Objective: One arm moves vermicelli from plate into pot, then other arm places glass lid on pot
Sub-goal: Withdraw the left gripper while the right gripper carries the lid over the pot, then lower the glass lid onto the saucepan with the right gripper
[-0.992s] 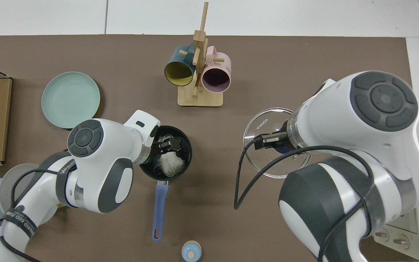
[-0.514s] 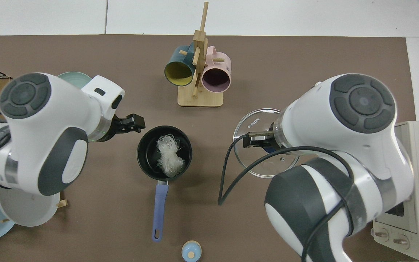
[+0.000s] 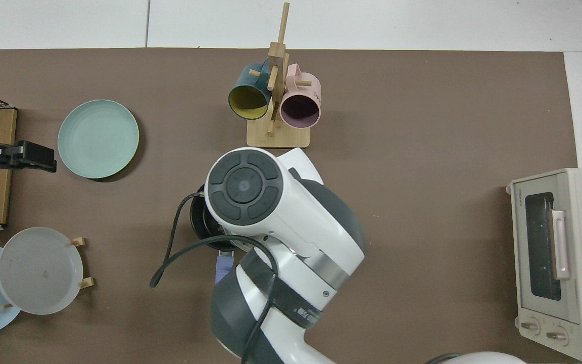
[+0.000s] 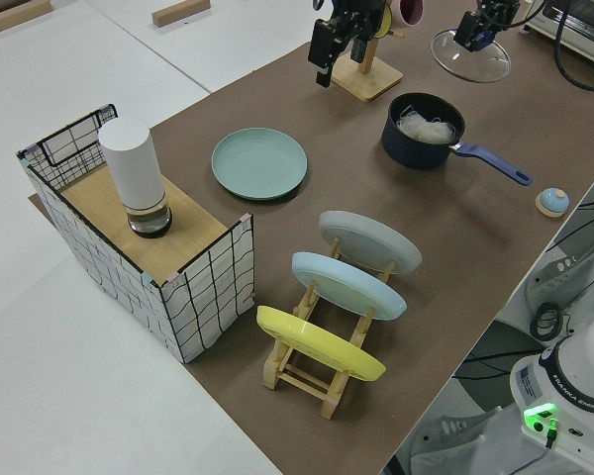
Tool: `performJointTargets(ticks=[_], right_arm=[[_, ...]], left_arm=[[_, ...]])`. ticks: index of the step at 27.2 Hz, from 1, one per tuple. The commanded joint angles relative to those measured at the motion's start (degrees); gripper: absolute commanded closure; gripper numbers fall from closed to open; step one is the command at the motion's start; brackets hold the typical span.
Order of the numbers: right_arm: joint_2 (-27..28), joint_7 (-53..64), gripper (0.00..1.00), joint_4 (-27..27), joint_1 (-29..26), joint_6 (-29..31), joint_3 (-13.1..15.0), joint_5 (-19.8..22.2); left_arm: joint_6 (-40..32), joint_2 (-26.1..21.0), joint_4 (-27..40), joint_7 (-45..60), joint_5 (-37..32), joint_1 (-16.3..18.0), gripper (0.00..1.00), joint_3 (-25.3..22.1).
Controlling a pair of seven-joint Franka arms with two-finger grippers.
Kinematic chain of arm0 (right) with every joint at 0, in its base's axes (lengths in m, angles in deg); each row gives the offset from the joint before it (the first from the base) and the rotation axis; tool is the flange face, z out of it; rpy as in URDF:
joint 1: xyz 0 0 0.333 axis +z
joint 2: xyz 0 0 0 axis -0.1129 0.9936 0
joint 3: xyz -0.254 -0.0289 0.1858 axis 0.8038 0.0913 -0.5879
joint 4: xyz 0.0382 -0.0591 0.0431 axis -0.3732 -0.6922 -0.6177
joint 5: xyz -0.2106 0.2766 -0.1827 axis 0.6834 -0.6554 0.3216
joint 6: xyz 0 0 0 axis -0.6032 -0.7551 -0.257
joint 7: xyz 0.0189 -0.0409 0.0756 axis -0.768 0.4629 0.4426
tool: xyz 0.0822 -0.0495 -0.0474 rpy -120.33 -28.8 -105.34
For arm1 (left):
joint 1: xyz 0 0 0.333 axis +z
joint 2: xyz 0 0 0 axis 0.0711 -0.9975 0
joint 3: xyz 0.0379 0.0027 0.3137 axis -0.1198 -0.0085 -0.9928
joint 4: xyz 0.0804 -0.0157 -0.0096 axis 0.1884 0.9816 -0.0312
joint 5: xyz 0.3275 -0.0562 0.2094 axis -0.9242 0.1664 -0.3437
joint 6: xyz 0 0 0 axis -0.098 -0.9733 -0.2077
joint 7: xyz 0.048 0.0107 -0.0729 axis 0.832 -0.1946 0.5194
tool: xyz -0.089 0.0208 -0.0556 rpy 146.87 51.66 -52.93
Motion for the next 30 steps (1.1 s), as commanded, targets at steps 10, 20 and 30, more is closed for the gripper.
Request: performJointTargets(ticks=[10,20,30], right_arm=[[8.91,-13.89,1.00,4.70,4.47,7.01,-0.66,6.04],[12.78,-16.17,1.00,5.40,4.56,11.22,-0.57,6.04],[15.94,-16.44,1.00,7.78,4.74,9.39,-1.53,5.77]], left_arm=[[-1.07,-0.12,-0.72,-0.34,2.07,-0.42,0.00,3.76],[-1.25,-0.03,-0.72,-0.16,4.37,-0.33,0.00,3.15],[-0.81,-0.03,-0.72,-0.16,4.54,0.02,0.00,3.06]])
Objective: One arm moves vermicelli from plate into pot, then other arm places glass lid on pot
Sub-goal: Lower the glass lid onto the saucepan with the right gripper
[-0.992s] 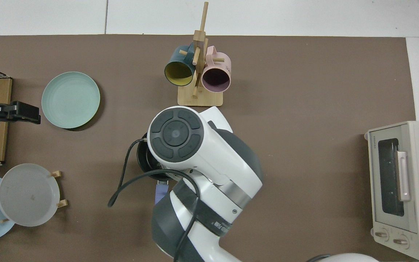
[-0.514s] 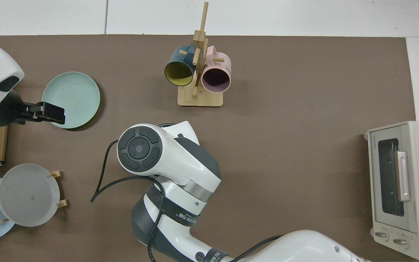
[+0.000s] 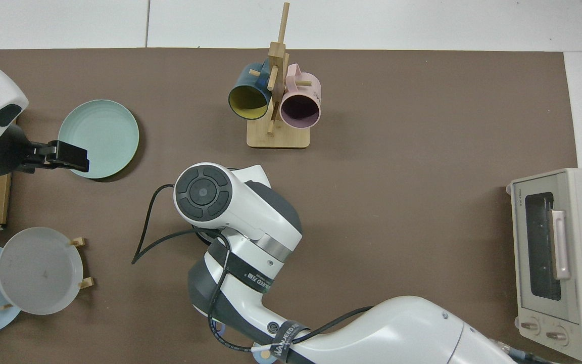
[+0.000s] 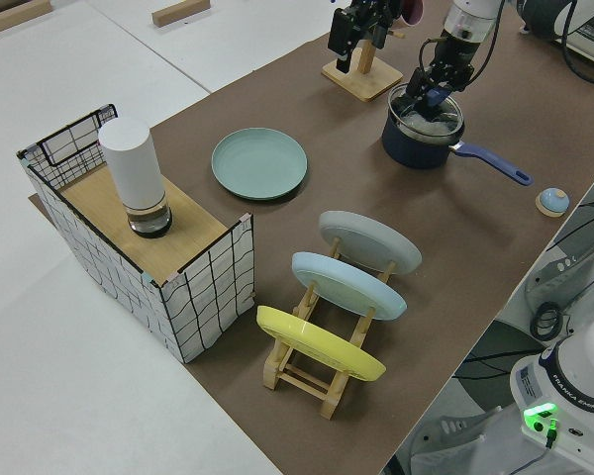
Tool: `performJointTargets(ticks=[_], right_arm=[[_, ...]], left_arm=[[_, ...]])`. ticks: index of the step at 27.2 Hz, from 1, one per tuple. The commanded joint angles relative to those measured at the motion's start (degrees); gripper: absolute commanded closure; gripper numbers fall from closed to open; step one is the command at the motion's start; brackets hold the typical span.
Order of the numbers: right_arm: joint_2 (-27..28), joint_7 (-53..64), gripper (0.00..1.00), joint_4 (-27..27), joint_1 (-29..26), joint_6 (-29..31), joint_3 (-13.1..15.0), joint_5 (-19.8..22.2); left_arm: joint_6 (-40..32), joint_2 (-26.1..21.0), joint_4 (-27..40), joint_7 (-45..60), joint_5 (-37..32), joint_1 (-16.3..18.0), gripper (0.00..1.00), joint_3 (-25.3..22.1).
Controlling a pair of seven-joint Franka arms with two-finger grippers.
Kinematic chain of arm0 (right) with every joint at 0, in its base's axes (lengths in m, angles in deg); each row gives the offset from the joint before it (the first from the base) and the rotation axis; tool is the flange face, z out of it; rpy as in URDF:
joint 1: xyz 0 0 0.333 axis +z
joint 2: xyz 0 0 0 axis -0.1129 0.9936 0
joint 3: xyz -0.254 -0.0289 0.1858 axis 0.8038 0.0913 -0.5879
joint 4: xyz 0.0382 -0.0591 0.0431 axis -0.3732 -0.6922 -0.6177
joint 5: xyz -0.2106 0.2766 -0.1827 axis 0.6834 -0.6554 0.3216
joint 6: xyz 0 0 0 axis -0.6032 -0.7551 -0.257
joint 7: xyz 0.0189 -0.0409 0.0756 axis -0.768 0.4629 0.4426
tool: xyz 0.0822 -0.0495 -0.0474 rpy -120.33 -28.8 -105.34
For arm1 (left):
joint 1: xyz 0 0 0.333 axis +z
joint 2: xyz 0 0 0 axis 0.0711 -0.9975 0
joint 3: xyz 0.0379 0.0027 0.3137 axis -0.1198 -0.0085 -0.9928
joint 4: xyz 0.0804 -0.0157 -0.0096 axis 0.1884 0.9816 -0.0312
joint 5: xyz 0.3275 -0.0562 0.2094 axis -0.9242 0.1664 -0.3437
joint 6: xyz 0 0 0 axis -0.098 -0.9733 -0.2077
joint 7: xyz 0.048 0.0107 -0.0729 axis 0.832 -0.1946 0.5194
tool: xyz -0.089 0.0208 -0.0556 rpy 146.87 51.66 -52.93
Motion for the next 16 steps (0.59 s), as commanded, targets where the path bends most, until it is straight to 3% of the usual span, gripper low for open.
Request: performJointTargets(ticks=[1,10,16], right_arm=[[2.16,-1.93,1.00,3.23,0.11,-2.62,-1.83,1.08],[3.04,-1.67,1.00,5.52,0.11,-7.98,-3.32,1.08],[3.31,-1.58,1.00,5.61,-0.42,-8.25,-4.20,0.99]], left_arm=[[-0.78,-0.03,-0.71,-0.13,0.89,0.16,0.00,-0.32],[-0.69,0.14,-0.71,-0.22,0.89,0.16,0.00,-0.41],[-0.69,0.23,-0.71,-0.22,0.89,0.25,0.00,-0.32]])
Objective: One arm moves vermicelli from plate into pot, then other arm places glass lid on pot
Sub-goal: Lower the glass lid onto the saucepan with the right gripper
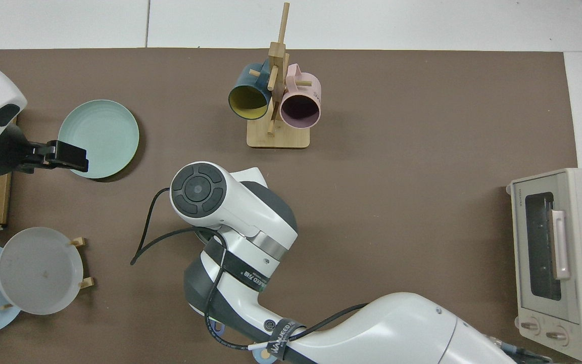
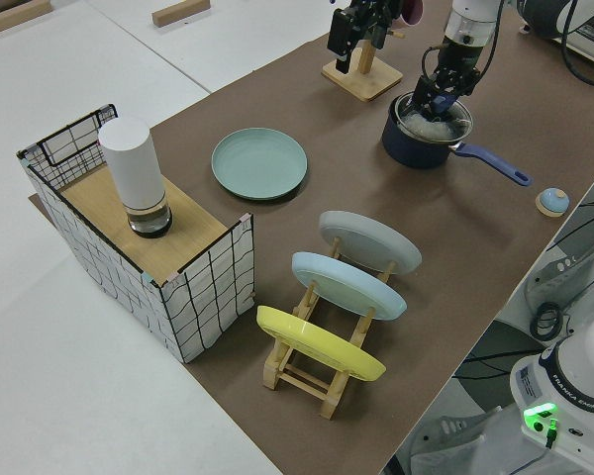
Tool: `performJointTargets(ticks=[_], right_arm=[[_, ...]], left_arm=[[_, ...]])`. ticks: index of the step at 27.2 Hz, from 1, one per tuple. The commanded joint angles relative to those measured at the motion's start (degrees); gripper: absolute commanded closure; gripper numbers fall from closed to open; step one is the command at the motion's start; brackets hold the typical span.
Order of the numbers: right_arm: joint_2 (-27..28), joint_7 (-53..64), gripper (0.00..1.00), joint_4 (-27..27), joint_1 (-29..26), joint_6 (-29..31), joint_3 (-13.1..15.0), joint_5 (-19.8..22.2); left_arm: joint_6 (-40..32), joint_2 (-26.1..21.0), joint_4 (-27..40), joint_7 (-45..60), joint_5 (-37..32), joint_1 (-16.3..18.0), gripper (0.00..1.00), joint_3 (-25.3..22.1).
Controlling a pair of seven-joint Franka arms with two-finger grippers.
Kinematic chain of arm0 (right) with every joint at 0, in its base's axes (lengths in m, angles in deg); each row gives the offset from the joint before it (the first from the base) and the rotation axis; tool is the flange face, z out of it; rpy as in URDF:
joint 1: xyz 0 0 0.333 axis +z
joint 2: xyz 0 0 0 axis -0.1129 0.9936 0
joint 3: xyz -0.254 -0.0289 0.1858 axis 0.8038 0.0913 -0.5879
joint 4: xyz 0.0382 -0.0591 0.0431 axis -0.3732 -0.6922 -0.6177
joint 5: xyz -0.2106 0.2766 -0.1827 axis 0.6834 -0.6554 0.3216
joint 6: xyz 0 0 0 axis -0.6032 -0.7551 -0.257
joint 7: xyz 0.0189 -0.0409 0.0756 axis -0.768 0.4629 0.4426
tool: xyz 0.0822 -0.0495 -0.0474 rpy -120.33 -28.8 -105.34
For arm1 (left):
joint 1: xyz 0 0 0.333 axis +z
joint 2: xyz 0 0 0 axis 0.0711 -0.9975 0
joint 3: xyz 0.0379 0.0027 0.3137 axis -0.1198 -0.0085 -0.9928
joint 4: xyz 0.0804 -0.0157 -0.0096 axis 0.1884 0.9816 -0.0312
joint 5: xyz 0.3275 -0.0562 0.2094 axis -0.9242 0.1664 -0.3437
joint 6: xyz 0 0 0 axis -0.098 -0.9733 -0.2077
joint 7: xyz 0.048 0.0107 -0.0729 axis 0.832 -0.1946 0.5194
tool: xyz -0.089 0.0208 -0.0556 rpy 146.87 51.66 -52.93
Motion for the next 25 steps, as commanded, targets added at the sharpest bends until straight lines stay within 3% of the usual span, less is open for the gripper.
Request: performJointTargets(ticks=[1,25], right_arm=[[1.73,-1.58,1.00,2.62,-0.41,-1.59,-1.58,1.00],[2.69,-1.49,1.00,2.44,-0.24,-0.27,-1.31,1.52]], left_arm=[[-0.69,0.12,-0.71,-0.22,0.75,0.22,0.00,-0.24],[-1.39,0.21,-0.80,-0.57,-0.04,-0.04,0.00,0.02]])
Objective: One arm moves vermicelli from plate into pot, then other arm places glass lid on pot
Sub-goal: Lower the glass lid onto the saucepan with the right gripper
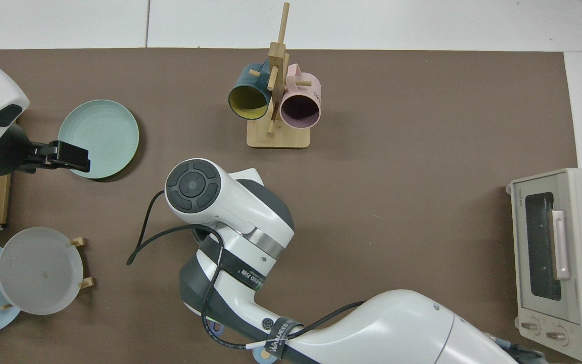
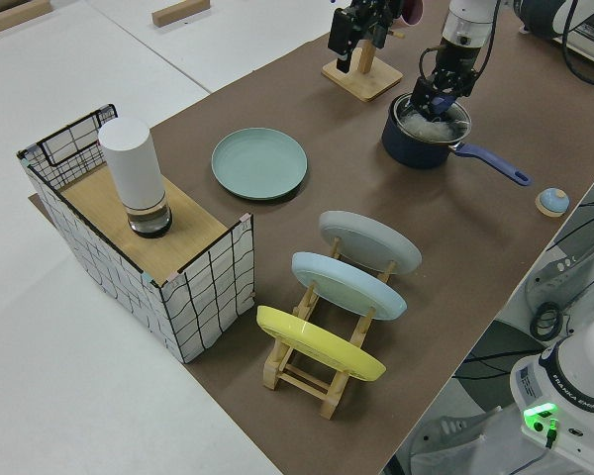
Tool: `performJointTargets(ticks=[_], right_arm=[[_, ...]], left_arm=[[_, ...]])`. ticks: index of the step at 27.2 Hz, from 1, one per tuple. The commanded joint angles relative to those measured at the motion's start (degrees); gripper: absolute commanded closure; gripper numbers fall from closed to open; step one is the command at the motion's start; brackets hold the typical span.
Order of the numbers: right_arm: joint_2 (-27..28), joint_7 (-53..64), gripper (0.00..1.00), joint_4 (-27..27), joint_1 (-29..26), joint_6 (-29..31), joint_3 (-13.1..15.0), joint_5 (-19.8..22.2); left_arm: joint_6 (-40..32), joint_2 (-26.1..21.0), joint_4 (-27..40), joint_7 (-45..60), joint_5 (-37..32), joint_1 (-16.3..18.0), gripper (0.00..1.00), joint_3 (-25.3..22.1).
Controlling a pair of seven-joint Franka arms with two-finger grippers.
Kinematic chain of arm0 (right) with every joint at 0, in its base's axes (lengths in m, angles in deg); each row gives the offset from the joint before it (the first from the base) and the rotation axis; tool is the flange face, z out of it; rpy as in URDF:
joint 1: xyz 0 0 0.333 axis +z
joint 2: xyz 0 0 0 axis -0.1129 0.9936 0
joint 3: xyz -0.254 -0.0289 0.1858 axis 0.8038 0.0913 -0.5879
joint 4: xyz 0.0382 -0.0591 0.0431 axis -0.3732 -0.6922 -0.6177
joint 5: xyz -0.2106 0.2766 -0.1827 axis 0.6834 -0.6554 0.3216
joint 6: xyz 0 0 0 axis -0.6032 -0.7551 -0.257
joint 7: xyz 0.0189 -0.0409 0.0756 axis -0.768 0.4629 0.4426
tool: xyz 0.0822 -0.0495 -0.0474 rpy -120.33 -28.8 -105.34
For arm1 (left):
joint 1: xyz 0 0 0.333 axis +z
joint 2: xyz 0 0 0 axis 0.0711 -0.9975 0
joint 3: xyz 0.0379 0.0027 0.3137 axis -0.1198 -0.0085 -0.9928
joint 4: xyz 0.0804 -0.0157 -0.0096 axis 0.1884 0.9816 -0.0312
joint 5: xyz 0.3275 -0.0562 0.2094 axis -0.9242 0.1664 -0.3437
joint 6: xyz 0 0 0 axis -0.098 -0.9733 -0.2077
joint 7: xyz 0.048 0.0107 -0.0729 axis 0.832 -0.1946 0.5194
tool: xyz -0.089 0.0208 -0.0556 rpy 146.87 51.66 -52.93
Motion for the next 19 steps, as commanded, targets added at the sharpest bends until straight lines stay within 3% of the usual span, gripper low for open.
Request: performJointTargets(ticks=[1,7,19], right_arm=[[1.64,-1.49,1.00,1.51,0.00,-0.12,-1.06,1.61],[1.55,-1.84,1.00,1.68,0.17,-0.91,-1.06,3.72],[1.46,-4.47,1.00,1.68,0.17,0.93,-1.23,3.98]], left_arm=[[-1.38,0.17,-0.79,-0.52,-0.05,-0.03,0.00,-0.11],[-1.38,0.17,-0.79,-0.52,-0.05,-0.03,0.00,-0.20],[-1.38,0.17,-0.88,-0.52,-0.05,-0.03,0.00,-0.11]])
